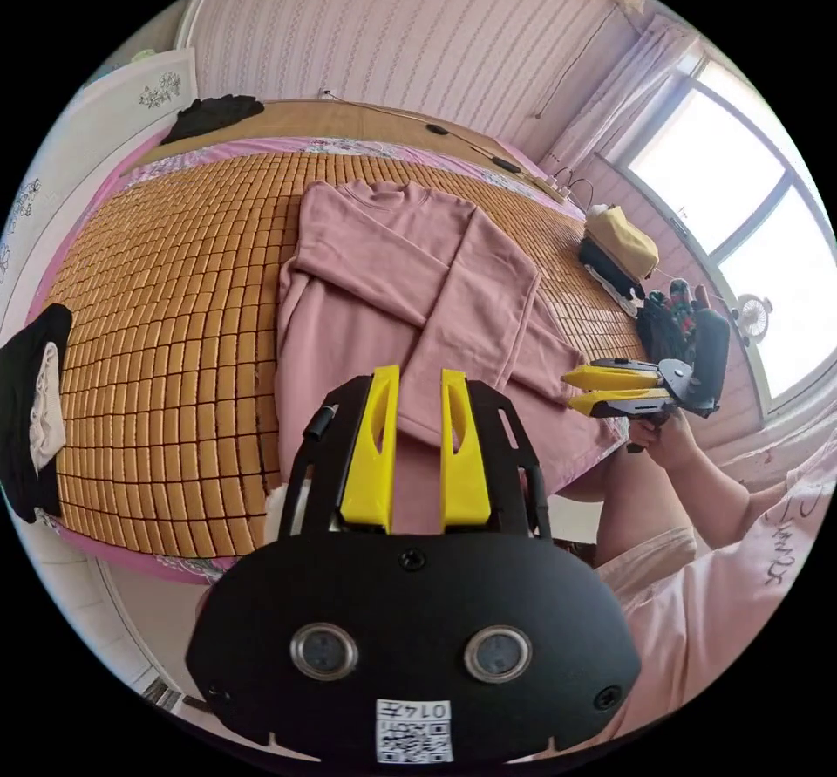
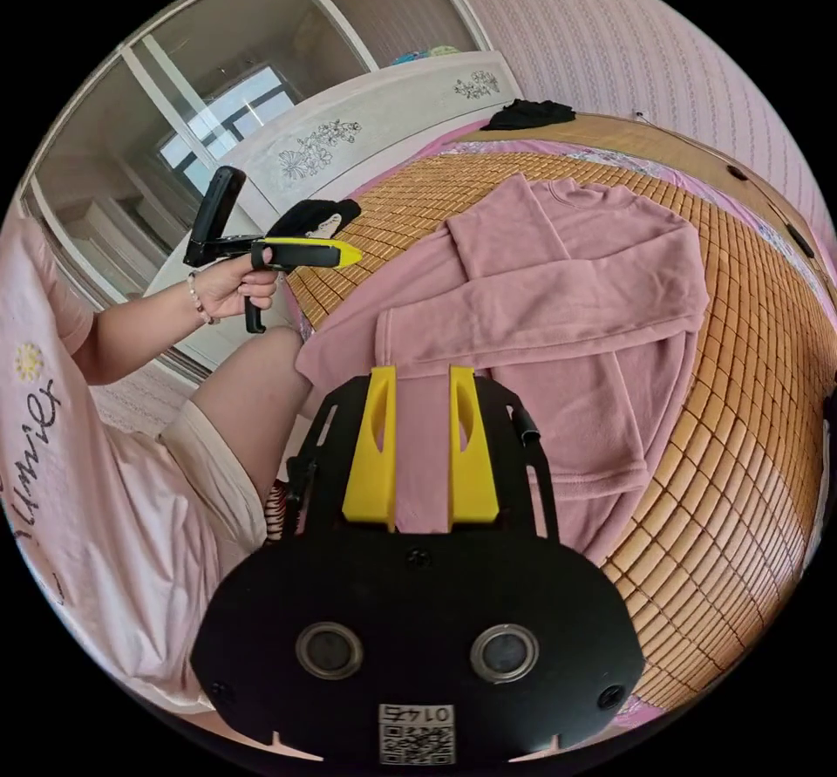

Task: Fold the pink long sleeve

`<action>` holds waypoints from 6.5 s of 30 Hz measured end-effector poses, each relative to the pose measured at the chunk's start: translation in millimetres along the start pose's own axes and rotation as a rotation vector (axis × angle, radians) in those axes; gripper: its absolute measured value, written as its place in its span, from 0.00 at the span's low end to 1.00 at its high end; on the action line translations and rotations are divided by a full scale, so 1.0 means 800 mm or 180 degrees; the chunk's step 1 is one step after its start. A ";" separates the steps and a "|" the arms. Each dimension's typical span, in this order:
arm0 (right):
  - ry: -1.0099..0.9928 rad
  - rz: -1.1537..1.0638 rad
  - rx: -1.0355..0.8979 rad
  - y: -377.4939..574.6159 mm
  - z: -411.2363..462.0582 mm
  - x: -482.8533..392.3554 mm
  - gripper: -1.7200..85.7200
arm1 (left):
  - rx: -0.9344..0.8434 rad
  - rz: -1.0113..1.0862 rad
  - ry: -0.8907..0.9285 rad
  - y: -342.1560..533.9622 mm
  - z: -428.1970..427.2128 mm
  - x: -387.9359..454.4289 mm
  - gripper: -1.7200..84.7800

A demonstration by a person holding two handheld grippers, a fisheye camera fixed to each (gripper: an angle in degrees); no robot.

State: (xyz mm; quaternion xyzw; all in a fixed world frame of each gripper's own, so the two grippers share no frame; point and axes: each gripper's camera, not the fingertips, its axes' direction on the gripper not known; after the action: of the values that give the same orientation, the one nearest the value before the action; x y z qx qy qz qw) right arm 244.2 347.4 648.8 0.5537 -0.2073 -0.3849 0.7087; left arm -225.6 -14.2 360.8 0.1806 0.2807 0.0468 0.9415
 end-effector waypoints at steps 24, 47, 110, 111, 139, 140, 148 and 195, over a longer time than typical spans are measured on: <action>0.0014 -0.0695 -0.0485 -0.090 0.214 -0.008 0.01 | -0.0526 0.0126 -0.0436 -0.016 -0.103 -0.009 0.02; -0.0281 -0.0979 -0.0500 -0.117 0.254 0.150 0.10 | -0.0352 0.0148 -0.0063 -0.050 -0.244 -0.050 0.11; 0.0869 0.0923 -0.0411 -0.261 0.147 0.596 0.07 | -0.0576 -0.0356 -0.0045 -0.408 -0.124 -0.172 0.07; 0.0850 0.0999 -0.0202 -0.259 0.122 0.606 0.06 | -0.0544 -0.0366 -0.0032 -0.411 -0.124 -0.174 0.06; 0.0070 0.1408 0.0171 0.144 -0.027 0.320 0.15 | -0.0028 -0.0668 0.0622 0.010 -0.279 -0.110 0.11; 0.0047 0.1428 0.0158 0.139 -0.021 0.319 0.16 | 0.0047 -0.0800 0.0771 0.002 -0.268 -0.108 0.14; 0.0070 0.1615 0.0104 0.096 0.001 0.306 0.05 | -0.0339 -0.0725 0.0330 -0.021 -0.207 -0.073 0.03; 0.1220 0.0596 -0.0491 -0.127 0.036 0.252 0.04 | -0.0498 0.1176 0.0438 -0.020 -0.018 0.115 0.03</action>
State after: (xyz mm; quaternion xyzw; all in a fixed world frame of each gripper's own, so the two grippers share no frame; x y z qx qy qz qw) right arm 315.6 164.3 534.6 0.5392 -0.0894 -0.2199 0.8080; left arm -156.3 -6.8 296.8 0.1518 0.3020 0.2525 0.9066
